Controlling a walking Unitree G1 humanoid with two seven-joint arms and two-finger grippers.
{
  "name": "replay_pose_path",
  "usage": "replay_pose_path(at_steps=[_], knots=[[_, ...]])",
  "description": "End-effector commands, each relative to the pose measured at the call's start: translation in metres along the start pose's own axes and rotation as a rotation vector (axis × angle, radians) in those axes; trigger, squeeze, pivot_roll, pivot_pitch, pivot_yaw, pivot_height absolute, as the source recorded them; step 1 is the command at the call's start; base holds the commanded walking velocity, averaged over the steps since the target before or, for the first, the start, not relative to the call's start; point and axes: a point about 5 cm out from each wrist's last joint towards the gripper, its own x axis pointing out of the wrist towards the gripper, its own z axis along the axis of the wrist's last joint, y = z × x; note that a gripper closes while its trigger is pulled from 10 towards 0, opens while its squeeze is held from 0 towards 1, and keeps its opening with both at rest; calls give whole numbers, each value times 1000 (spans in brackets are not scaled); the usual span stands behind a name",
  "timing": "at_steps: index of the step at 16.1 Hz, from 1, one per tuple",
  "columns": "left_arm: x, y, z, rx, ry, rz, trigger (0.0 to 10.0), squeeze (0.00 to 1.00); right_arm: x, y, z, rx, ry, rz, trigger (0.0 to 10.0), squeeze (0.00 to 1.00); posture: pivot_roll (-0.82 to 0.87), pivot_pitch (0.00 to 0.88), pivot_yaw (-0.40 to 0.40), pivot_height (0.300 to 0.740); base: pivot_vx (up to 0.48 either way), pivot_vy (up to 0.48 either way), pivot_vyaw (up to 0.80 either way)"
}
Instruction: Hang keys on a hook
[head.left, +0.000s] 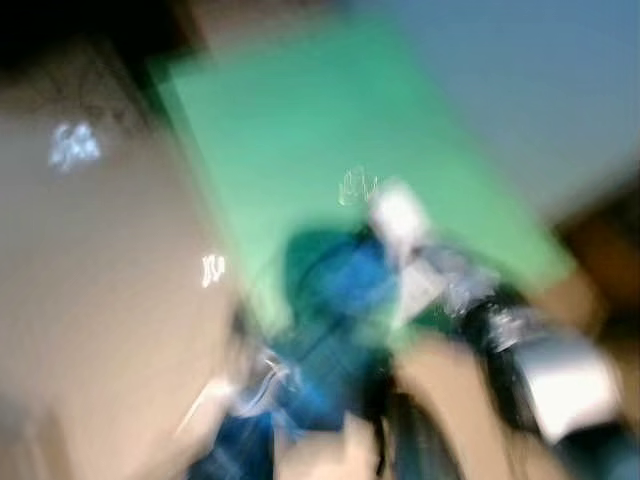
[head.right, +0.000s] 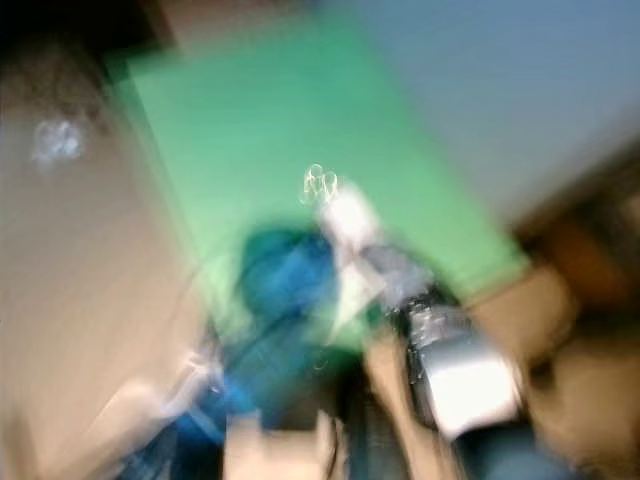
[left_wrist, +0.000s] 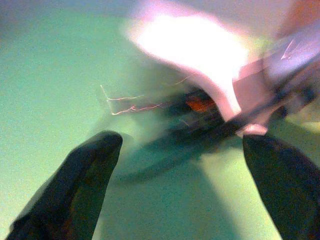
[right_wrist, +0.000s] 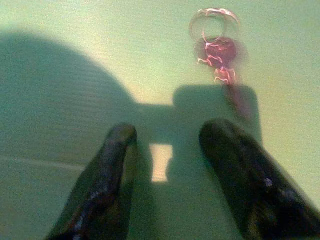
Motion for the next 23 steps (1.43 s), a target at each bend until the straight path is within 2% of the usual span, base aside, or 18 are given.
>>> replay_pose_path(at_steps=[1,2,4,5,6,7,9,10,11,14,16,17,21,23], knots=[[-61,80,-4,58,57,133,10000,0,-18,-40,-3,50,-32,-102,10000,0,181,215,-21,740,0,0,0],[-69,92,-21,41,41,123,10000,0,-24,-51,-2,67,-74,-123,10000,0,149,200,-11,740,0,0,0],[-68,98,-34,33,26,115,10000,0,-32,-63,-1,73,-110,-156,10000,0,111,182,3,740,0,0,0],[-66,104,-43,28,12,106,10000,0,-39,-74,-4,60,-121,-203,10000,0,88,174,15,740,0,0,0],[-71,110,-42,-11,21,73,10000,0,-51,-85,-10,76,-160,-258,10000,0,56,165,30,740,0,0,0],[-70,109,-41,-19,23,62,10000,0,-52,-86,-11,84,-174,-257,10000,0,51,160,35,740,0,0,0],[-59,104,-36,-38,-22,46,10000,0,-59,-85,-6,92,-277,-232,10000,0,29,138,43,740,0,0,0],[-46,99,-37,-53,-67,61,10000,0,-63,-83,-1,96,-353,-231,10000,0,17,125,45,740,0,0,0],[-40,95,-36,-67,-79,70,10000,0,-64,-82,2,97,-380,-235,10000,0,4,118,50,740,0,0,0],[-10,70,-30,-103,-116,74,10000,0,-74,-70,7,95,-463,-259,10000,0,-47,84,62,740,0,0,0],[3,69,-26,-130,-158,106,10000,0,-87,-59,10,127,-514,-277,10000,0,-58,68,70,740,0,0,0],[11,69,-22,-137,-182,113,10000,0,-94,-48,15,139,-544,-281,10000,0,-77,67,81,740,0,0,0],[22,67,-15,-168,-224,113,10000,0,-109,-30,17,177,-555,-306,10000,0,-104,45,107,740,0,0,0],[27,65,-5,-210,-301,59,10000,0,-120,-15,18,217,-543,-314,10000,0,-115,43,122,740,0,0,0]])
